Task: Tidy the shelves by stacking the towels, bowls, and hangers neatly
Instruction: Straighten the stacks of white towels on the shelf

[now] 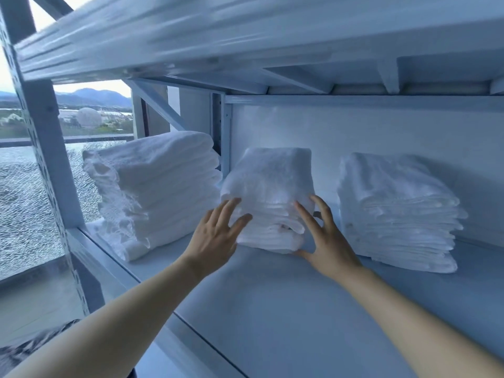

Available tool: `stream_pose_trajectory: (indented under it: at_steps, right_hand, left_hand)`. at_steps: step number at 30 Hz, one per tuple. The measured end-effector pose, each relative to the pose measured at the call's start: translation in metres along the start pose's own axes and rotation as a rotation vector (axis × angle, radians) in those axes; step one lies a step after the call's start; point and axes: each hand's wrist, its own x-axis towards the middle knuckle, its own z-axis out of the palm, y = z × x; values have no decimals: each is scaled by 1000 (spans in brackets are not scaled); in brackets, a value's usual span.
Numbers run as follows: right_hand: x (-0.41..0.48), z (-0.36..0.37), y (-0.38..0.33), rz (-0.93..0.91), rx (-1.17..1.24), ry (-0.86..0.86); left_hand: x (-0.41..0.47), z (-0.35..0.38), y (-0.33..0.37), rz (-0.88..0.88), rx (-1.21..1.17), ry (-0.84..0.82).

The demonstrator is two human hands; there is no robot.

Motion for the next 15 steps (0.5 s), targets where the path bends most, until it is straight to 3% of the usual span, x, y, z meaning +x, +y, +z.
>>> stream_pose_trajectory:
  at_steps: [5,15]
  right_hand:
    - [1,5,-1,15,19,-4]
    - [4,6,4,37,16,-7]
  left_hand:
    - [11,6,31,37,73,-152]
    - [24,20,32,55,221,-123]
